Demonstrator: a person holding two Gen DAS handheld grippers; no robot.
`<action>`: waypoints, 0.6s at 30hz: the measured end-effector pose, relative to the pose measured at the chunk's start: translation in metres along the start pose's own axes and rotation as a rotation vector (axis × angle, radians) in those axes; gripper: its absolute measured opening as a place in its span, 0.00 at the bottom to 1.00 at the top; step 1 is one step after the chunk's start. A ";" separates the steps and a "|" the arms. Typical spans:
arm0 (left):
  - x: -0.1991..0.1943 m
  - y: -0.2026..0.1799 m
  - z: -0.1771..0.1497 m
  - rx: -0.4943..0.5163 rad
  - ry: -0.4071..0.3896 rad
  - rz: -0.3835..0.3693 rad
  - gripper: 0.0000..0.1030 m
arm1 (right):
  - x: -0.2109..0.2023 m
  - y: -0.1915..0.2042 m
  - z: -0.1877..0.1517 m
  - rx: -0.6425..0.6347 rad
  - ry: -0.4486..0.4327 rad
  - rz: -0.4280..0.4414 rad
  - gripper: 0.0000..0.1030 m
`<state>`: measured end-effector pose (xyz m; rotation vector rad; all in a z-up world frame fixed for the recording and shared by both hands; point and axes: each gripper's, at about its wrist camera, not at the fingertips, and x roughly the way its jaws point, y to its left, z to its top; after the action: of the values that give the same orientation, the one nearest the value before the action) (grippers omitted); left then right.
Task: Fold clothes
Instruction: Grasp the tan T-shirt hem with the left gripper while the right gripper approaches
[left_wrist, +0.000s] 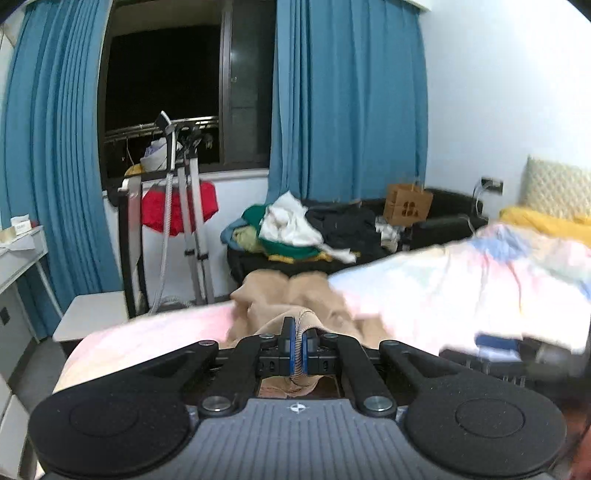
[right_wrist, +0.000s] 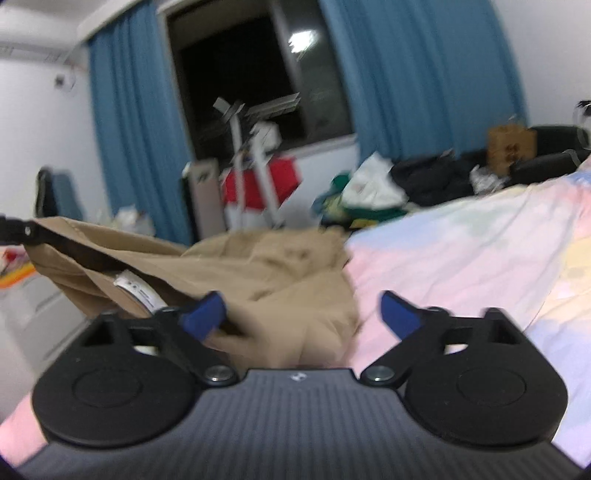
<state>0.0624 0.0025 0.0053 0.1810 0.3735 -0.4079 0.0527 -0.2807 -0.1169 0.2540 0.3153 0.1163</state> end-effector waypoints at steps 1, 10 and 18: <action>-0.001 0.003 -0.013 0.028 0.018 0.022 0.03 | 0.000 0.002 -0.003 -0.006 0.044 0.005 0.73; 0.016 0.067 -0.078 -0.139 0.145 0.103 0.04 | 0.030 0.027 -0.033 -0.075 0.330 0.065 0.73; 0.048 0.078 -0.097 -0.107 0.235 0.128 0.06 | 0.080 0.037 -0.048 -0.048 0.421 0.067 0.73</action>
<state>0.1056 0.0799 -0.0944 0.1481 0.6100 -0.2402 0.1103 -0.2222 -0.1748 0.1914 0.7221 0.2439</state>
